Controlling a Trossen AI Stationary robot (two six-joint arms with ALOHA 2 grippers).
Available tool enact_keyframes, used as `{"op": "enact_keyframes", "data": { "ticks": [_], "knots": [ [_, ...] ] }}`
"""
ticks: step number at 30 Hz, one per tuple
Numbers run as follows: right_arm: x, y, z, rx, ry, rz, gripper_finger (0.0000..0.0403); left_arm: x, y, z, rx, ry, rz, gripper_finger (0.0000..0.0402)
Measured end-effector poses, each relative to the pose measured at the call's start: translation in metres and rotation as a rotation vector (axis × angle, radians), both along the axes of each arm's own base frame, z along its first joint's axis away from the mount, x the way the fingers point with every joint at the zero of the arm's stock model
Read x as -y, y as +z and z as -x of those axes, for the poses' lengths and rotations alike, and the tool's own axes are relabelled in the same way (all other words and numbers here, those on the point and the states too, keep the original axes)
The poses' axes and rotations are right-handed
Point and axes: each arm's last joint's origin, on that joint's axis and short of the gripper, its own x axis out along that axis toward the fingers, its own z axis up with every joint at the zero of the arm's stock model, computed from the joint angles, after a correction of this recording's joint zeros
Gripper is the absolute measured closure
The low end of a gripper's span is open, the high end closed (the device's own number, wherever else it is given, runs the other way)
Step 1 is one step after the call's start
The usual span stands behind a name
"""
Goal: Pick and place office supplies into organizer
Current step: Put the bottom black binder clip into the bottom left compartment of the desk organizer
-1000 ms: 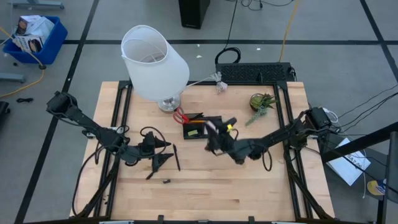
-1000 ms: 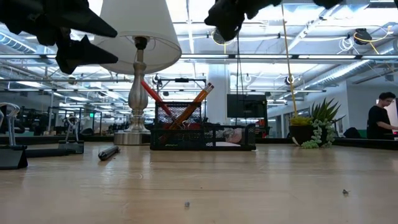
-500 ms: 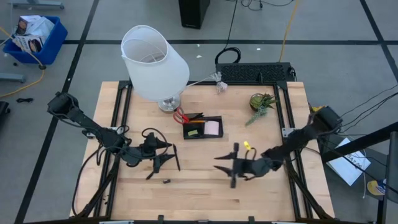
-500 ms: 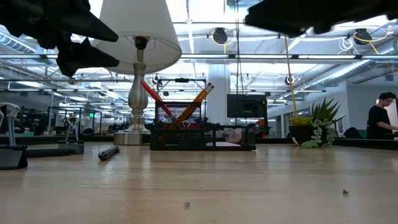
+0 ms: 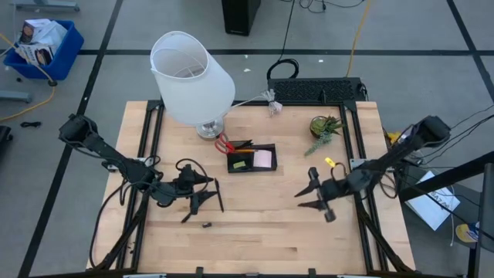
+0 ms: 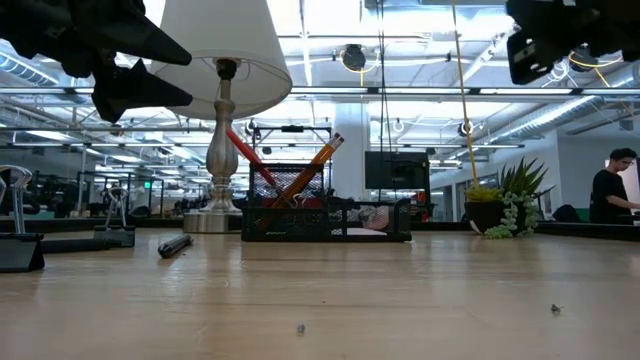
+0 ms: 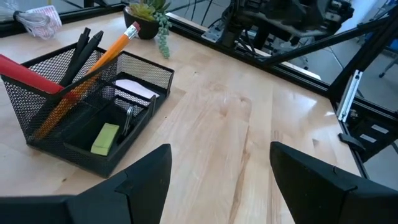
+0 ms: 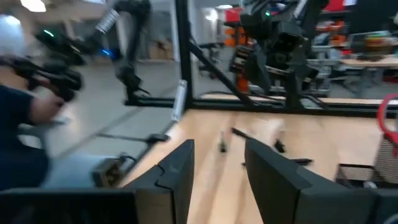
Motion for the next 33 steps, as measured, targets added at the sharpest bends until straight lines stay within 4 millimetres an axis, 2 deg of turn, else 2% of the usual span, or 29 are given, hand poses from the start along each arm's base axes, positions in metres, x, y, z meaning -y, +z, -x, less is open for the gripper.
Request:
{"op": "enact_keyframes", "data": {
  "ticks": [8,15,20,25,27,31,33],
  "knots": [
    [0.024,0.003,0.027,0.092,0.155,-0.12,0.0266,0.0,0.0,0.0,-0.005,-0.007,-0.022,0.0128],
    [0.032,-0.002,0.036,0.103,0.103,-0.073,0.0266,0.0,0.0,0.0,-0.007,-0.008,-0.024,0.0128],
    [0.038,-0.003,0.04,0.15,0.069,-0.01,0.0266,0.002,-0.001,0.0,-0.024,-0.066,-0.023,0.0128],
    [0.039,-0.001,0.044,0.182,0.067,-0.025,0.0266,0.004,-0.002,0.0,-0.041,-0.14,-0.01,0.0128],
    [0.042,0.001,0.045,0.208,0.019,-0.011,0.0266,0.004,-0.002,0.0,-0.043,-0.151,-0.008,0.0128],
    [0.049,-0.001,0.045,0.179,-0.182,0.031,0.0266,0.004,-0.002,0.0,-0.042,-0.146,-0.005,0.0128],
    [0.051,-0.001,0.045,0.176,-0.214,0.04,0.0266,0.004,-0.002,0.0,-0.042,-0.146,-0.002,0.0128]
  ]
}}
